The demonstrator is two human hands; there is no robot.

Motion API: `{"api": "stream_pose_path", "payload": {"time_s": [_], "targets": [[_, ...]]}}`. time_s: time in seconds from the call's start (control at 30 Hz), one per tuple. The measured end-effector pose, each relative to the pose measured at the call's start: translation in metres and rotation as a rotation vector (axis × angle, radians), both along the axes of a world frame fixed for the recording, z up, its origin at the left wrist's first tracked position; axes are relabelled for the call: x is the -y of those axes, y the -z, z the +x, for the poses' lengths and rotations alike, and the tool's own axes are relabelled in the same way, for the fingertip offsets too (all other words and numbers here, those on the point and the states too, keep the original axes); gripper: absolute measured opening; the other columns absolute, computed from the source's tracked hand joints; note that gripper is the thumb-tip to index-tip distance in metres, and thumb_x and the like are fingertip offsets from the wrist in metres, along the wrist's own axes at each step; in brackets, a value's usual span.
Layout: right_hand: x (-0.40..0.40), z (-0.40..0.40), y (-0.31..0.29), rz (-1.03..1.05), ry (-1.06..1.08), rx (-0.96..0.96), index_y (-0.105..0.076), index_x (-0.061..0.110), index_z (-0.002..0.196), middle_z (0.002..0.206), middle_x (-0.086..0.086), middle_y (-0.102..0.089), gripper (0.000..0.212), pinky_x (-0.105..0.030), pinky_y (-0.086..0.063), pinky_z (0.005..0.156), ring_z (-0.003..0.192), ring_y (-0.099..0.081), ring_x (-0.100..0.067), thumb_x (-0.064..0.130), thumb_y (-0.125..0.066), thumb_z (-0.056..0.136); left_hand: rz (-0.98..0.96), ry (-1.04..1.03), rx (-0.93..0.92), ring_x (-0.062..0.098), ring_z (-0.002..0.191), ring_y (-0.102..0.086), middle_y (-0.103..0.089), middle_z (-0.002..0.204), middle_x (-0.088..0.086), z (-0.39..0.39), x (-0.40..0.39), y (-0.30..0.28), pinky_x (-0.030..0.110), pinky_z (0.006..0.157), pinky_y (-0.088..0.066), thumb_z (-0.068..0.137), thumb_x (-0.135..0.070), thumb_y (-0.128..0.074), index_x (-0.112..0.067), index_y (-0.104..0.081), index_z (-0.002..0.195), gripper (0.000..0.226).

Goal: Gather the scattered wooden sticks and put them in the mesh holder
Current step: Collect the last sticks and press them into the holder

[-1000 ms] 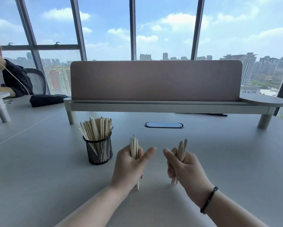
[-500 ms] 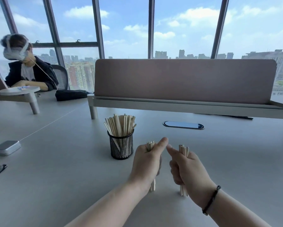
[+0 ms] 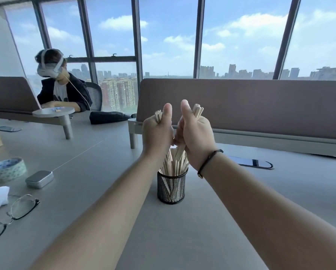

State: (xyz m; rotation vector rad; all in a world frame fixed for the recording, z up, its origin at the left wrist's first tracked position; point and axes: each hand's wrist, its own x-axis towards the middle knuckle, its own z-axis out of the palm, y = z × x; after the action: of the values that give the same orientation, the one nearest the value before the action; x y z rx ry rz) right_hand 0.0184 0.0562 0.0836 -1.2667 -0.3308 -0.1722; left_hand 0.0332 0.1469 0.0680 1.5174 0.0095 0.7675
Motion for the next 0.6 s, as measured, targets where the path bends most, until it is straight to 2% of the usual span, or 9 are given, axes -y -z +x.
{"api": "stream_pose_path", "payload": {"time_s": [0.1, 0.17, 0.2, 0.27, 0.33, 0.4, 0.47, 0.53, 0.6], "targets": [[-0.010, 0.023, 0.020, -0.135, 0.095, -0.007, -0.049, 0.017, 0.047, 0.049, 0.001, -0.043, 0.056, -0.028, -0.039, 0.049, 0.048, -0.043, -0.014, 0.045, -0.058, 0.095, 0.185, -0.043, -0.068, 0.025, 0.054, -0.063, -0.061, 0.055, 0.003, 0.014, -0.003, 0.022, 0.044, 0.059, -0.055, 0.096, -0.047, -0.058, -0.011, -0.052, 0.057, 0.053], [-0.012, 0.032, 0.036, -0.175, 0.097, -0.027, -0.056, -0.002, 0.065, 0.061, -0.017, -0.055, 0.057, -0.033, -0.043, 0.058, 0.060, -0.050, -0.018, 0.049, -0.060, 0.089, 0.232, -0.094, -0.070, 0.025, 0.064, -0.067, -0.066, 0.064, -0.003, 0.019, -0.007, 0.034, 0.042, 0.063, -0.057, 0.096, -0.042, -0.063, -0.019, -0.058, 0.068, 0.037], [-0.012, 0.034, 0.041, -0.166, 0.084, -0.039, -0.057, -0.003, 0.072, 0.068, -0.023, -0.058, 0.056, -0.036, -0.045, 0.060, 0.064, -0.052, -0.019, 0.050, -0.061, 0.086, 0.249, -0.112, -0.053, 0.020, 0.067, -0.068, -0.066, 0.068, -0.006, 0.020, -0.009, 0.038, 0.039, 0.065, -0.057, 0.096, -0.039, -0.065, -0.019, -0.061, 0.076, 0.028], [-0.009, 0.038, 0.044, -0.191, 0.109, -0.020, -0.059, 0.005, 0.076, 0.070, -0.016, -0.061, 0.043, -0.034, -0.047, 0.060, 0.063, -0.054, -0.018, 0.046, -0.064, 0.087, 0.295, -0.110, -0.005, 0.008, 0.068, -0.066, -0.067, 0.071, -0.010, 0.017, -0.012, 0.041, 0.028, 0.065, -0.053, 0.096, -0.030, -0.066, -0.016, -0.064, 0.090, 0.015], [-0.005, 0.042, 0.041, -0.282, 0.187, 0.055, -0.058, 0.009, 0.075, 0.066, -0.004, -0.064, 0.033, -0.028, -0.050, 0.058, 0.057, -0.057, -0.012, 0.037, -0.065, 0.092, 0.364, -0.080, 0.056, 0.003, 0.072, -0.068, -0.071, 0.077, -0.010, 0.011, -0.014, 0.041, 0.021, 0.066, -0.051, 0.096, -0.025, -0.065, -0.015, -0.066, 0.098, 0.010], [0.001, 0.045, 0.037, -0.379, 0.235, 0.148, -0.061, 0.011, 0.079, 0.074, -0.002, -0.072, 0.030, -0.034, -0.057, 0.065, 0.068, -0.067, -0.014, 0.037, -0.061, 0.092, 0.488, -0.118, 0.119, 0.008, 0.084, -0.069, -0.074, 0.088, -0.007, 0.009, -0.019, 0.042, 0.024, 0.073, -0.052, 0.098, -0.025, -0.062, -0.016, -0.070, 0.100, 0.013], [0.005, 0.045, 0.035, -0.569, 0.254, 0.239, -0.066, 0.018, 0.084, 0.084, 0.004, -0.074, 0.027, -0.034, -0.055, 0.075, 0.084, -0.069, -0.014, 0.039, -0.052, 0.095, 0.622, -0.171, 0.095, 0.016, 0.090, -0.065, -0.072, 0.091, -0.002, 0.009, -0.024, 0.044, 0.030, 0.073, -0.046, 0.102, -0.030, -0.054, -0.017, -0.071, 0.091, 0.024], [0.007, 0.041, 0.039, -0.842, 0.214, 0.314, -0.064, 0.024, 0.079, 0.078, 0.013, -0.066, 0.031, -0.029, -0.044, 0.068, 0.078, -0.059, -0.007, 0.034, -0.043, 0.100, 0.715, -0.150, -0.010, 0.029, 0.088, -0.061, -0.064, 0.083, 0.004, 0.011, -0.028, 0.049, 0.034, 0.069, -0.042, 0.104, -0.031, -0.043, -0.017, -0.060, 0.075, 0.037], [0.008, 0.035, 0.046, -1.035, 0.137, 0.362, -0.048, 0.026, 0.066, 0.066, 0.010, -0.054, 0.039, -0.032, -0.034, 0.065, 0.069, -0.050, -0.015, 0.030, -0.036, 0.104, 0.787, -0.094, -0.117, 0.033, 0.093, -0.061, -0.066, 0.090, 0.009, 0.008, -0.028, 0.056, 0.039, 0.074, -0.048, 0.098, -0.032, -0.031, -0.011, -0.060, 0.079, 0.040]]}}
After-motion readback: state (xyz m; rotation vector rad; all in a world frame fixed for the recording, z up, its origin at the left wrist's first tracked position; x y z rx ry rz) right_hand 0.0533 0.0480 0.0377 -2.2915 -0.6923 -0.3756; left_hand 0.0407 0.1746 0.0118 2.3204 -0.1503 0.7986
